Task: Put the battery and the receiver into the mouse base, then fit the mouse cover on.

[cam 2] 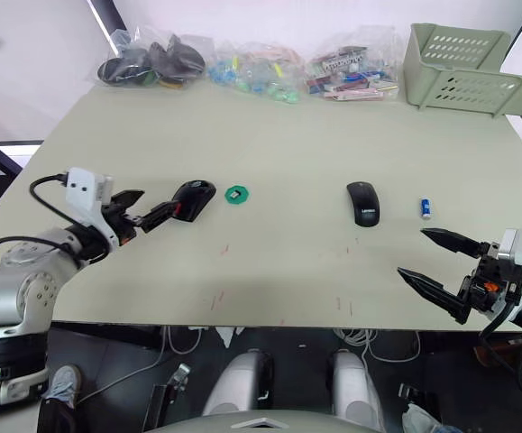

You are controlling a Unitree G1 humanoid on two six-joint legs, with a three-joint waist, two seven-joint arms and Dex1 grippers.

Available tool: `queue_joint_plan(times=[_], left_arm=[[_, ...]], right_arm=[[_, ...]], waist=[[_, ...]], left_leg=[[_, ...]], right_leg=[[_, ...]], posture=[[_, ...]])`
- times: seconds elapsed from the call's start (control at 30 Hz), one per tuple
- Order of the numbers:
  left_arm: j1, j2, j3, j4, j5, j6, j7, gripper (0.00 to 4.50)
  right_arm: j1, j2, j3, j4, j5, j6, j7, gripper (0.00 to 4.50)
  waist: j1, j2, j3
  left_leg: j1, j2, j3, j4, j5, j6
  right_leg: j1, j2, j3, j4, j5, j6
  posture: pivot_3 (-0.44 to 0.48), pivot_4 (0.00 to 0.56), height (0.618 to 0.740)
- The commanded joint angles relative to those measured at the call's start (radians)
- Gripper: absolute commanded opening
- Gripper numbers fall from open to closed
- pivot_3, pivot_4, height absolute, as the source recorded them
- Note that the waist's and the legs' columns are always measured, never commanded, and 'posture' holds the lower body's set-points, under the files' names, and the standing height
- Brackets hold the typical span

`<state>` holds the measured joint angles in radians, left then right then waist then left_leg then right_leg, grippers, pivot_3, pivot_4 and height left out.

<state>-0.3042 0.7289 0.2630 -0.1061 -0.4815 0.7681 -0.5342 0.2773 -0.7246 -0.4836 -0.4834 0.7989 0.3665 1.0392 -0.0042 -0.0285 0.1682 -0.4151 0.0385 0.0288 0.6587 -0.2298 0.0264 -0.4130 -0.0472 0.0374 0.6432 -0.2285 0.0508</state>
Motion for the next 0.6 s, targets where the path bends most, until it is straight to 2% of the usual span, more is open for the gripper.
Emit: queue_joint_plan(times=[0.03,0.27,0.6], left_arm=[[-0.116,0.038,-0.074,0.068,0.054,0.043,-0.009,4.4],[-0.3,0.012,-0.202,0.253,0.137,0.064,-0.043,4.4],[-0.402,-0.037,-0.306,0.404,0.232,0.053,-0.063,4.4]], right_arm=[[0.007,-0.012,-0.025,-0.077,0.041,-0.001,0.002,4.5],[0.041,0.0,-0.026,-0.145,0.061,-0.012,0.004,4.5],[0.07,0.016,-0.026,-0.186,0.061,-0.018,-0.028,4.5]], waist=[[-0.001,-0.001,0.0],[0.0,-0.001,0.0],[-0.003,-0.001,0.001]], left_leg=[[0.001,0.0,0.0,0.0,0.0,0.0],[0.0,0.0,0.0,0.0,0.0,0.0],[0.0,0.0,-0.001,0.0,0.0,0.0]], right_leg=[[0.0,0.0,0.0,0.0,0.0,0.001],[0.001,0.0,0.0,0.0,0.001,0.003],[0.0,0.001,0.0,0.0,0.003,0.003]], posture=[[0.0,0.15,0.74],[0.0,0.15,0.74],[0.0,0.15,0.74]])
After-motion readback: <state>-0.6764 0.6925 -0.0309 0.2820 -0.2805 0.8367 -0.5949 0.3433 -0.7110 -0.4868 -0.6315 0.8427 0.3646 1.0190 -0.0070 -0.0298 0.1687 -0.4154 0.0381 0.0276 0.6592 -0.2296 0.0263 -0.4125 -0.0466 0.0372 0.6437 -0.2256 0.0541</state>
